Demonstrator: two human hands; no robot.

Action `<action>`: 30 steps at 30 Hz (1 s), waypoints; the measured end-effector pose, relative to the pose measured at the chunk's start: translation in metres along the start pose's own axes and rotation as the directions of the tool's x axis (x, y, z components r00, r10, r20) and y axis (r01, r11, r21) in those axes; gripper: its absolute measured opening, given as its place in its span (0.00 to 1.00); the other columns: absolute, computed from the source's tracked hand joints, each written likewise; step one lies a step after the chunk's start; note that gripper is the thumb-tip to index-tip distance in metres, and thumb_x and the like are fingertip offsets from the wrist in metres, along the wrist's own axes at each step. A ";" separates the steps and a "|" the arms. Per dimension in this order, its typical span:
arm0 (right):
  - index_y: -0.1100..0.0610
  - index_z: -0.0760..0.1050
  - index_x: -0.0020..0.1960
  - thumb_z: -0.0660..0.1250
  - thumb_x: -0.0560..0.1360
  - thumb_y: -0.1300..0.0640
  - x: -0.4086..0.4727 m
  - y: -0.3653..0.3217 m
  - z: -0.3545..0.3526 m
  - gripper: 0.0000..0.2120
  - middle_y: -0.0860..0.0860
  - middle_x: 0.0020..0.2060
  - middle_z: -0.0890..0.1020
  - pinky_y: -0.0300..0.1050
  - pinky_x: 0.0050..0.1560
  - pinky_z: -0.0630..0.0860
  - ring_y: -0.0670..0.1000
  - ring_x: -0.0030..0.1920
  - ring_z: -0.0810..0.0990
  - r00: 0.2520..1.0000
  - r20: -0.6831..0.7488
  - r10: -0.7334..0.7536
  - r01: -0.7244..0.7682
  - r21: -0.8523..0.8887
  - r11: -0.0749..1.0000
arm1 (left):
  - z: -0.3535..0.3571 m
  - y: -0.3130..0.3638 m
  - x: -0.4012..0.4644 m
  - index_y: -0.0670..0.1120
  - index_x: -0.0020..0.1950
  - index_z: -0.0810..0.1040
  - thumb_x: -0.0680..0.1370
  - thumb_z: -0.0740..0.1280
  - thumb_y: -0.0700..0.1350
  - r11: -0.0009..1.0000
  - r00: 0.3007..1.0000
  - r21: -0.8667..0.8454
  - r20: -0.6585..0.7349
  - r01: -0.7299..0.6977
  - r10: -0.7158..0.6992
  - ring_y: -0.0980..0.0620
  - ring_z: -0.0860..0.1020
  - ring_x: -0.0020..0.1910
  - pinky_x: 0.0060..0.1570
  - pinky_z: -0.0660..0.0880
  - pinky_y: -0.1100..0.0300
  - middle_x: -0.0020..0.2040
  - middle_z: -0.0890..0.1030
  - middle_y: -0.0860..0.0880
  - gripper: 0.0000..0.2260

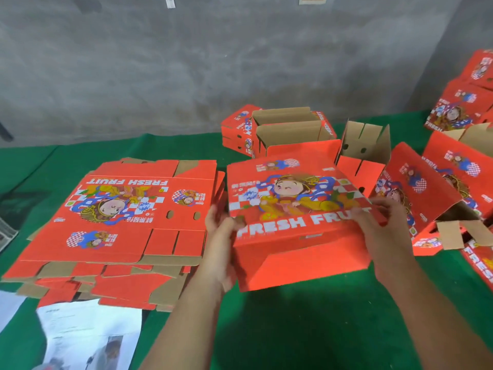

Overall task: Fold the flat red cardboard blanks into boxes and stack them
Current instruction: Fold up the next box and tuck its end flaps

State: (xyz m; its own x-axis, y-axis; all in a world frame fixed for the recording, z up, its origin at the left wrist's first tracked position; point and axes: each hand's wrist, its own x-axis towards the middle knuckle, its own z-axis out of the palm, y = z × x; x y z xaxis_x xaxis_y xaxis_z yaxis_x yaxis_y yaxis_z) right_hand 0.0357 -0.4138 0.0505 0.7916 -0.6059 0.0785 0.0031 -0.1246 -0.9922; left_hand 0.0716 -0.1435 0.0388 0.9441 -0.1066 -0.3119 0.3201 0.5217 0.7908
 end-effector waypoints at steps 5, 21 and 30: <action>0.31 0.74 0.66 0.76 0.75 0.53 -0.001 0.004 -0.012 0.26 0.43 0.65 0.78 0.46 0.57 0.78 0.44 0.61 0.81 0.955 0.292 -0.060 0.064 -0.003 0.998 | -0.022 -0.016 0.000 0.48 0.70 0.78 0.71 0.80 0.54 0.974 0.980 0.142 0.076 0.174 -0.186 0.41 0.86 0.54 0.50 0.83 0.45 0.60 0.86 0.40 0.29; 0.34 0.73 0.64 0.73 0.78 0.51 0.002 0.026 -0.008 0.19 0.33 0.55 0.83 0.38 0.51 0.79 0.34 0.52 0.83 0.903 0.429 0.028 0.089 -0.251 0.964 | -0.025 -0.028 0.013 0.63 0.82 0.56 0.77 0.79 0.43 0.837 0.924 0.406 0.264 -0.366 0.276 0.41 0.80 0.68 0.62 0.79 0.35 0.72 0.79 0.46 0.43; 0.46 0.75 0.60 0.75 0.75 0.56 0.025 0.049 0.031 0.17 0.48 0.51 0.82 0.52 0.60 0.76 0.46 0.49 0.80 0.971 0.239 0.031 0.096 -0.502 0.859 | -0.025 -0.056 0.037 0.57 0.83 0.61 0.72 0.80 0.42 0.404 0.802 0.862 0.004 -0.305 0.597 0.53 0.68 0.61 0.66 0.68 0.55 0.63 0.68 0.54 0.44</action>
State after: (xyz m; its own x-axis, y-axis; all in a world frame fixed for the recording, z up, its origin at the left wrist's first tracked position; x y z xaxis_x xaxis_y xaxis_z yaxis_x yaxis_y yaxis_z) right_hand 0.0746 -0.4104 0.0007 0.9143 -0.4044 0.0229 -0.2278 -0.5600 -0.7966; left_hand 0.0865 -0.1556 -0.0302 0.9490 0.2221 0.2239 -0.0913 -0.4862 0.8691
